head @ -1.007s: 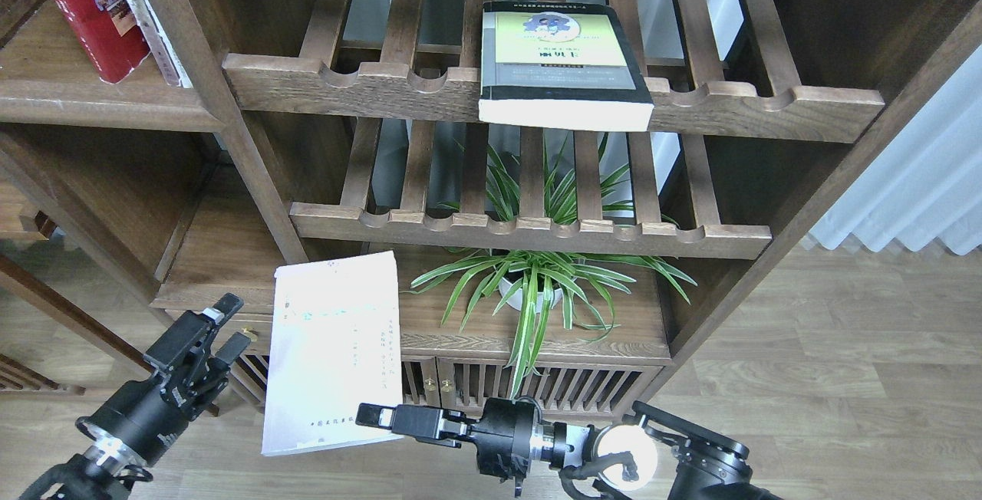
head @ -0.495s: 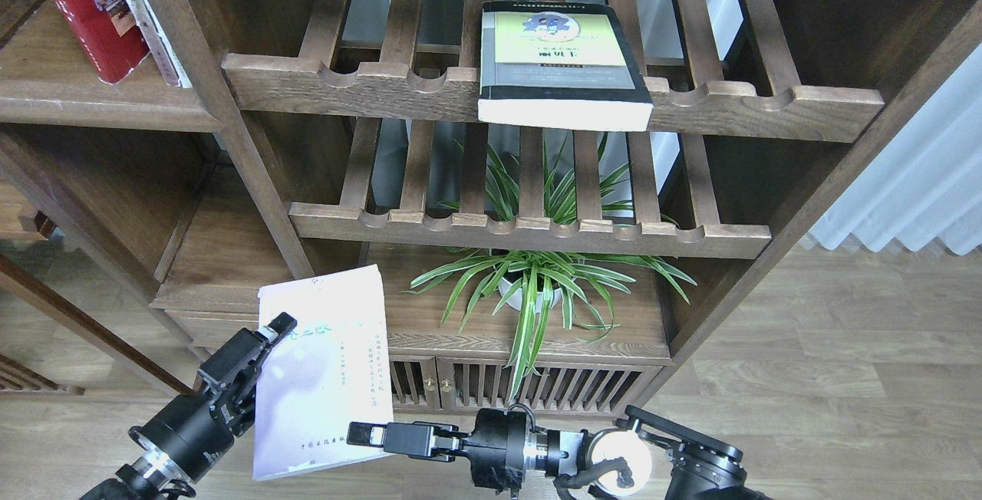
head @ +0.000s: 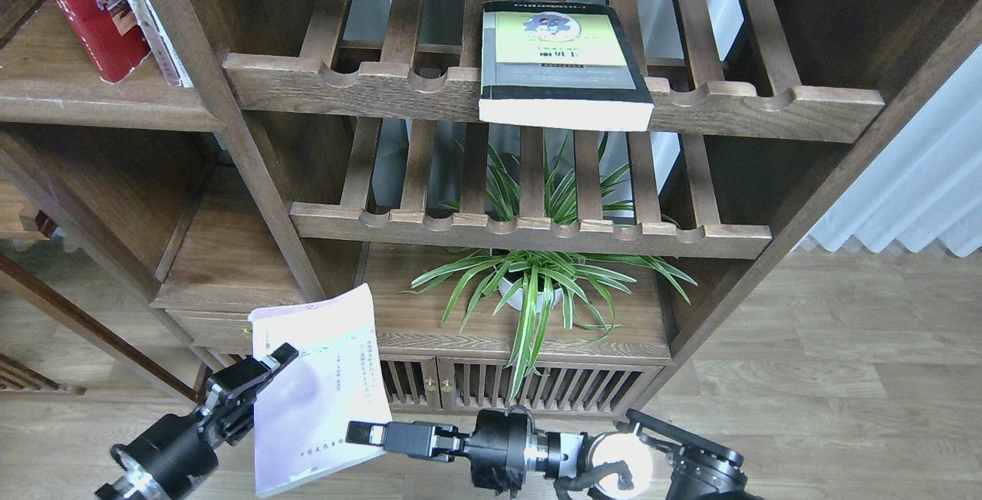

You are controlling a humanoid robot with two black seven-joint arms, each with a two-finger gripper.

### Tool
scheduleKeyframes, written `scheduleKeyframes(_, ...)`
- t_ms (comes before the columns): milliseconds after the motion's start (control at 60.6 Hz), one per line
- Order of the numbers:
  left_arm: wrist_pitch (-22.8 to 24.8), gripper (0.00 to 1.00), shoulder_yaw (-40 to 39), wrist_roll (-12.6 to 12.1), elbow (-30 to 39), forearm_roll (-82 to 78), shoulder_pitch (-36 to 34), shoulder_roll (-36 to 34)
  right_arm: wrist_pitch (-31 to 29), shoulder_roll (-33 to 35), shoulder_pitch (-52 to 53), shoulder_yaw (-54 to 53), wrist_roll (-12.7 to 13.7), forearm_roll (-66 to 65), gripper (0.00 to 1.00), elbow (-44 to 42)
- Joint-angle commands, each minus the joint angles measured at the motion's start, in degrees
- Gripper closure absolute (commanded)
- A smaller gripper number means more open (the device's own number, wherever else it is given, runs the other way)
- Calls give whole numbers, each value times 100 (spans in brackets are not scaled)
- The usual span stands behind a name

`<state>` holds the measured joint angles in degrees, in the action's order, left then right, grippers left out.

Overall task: Organize books on shelf
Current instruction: 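Pass the white book from the right gripper to the left gripper, then carry the white book with the left gripper onto the side shelf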

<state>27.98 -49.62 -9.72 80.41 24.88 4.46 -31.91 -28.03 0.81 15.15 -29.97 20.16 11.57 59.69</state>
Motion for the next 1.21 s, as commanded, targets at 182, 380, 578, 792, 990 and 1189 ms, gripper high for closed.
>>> scheduleKeyframes(182,2,98,-224,-4,36,-1,-7,-140,3,-11,23,9,-47,-49,9,7)
scheduleKeyframes(380,2,98,-1057,23,202,8,203,-210,3,-28,58,0,-100,-181,0,34)
scheduleKeyframes(578,2,98,-2446,-21,861,8,897,-772,3,-11,-47,-8,-100,-190,0,7)
scheduleKeyframes(792,2,98,-4178,-118,1117,-1,1311,-1177,3,-2,-197,-8,-100,-199,0,-1)
scheduleKeyframes(990,2,98,-5356,-566,1047,-27,1320,-1353,3,-20,-197,-8,-91,-199,0,-10)
scheduleKeyframes(1189,2,98,-6130,-1454,678,-211,1153,-1371,3,-20,-197,-17,-91,-199,0,-36)
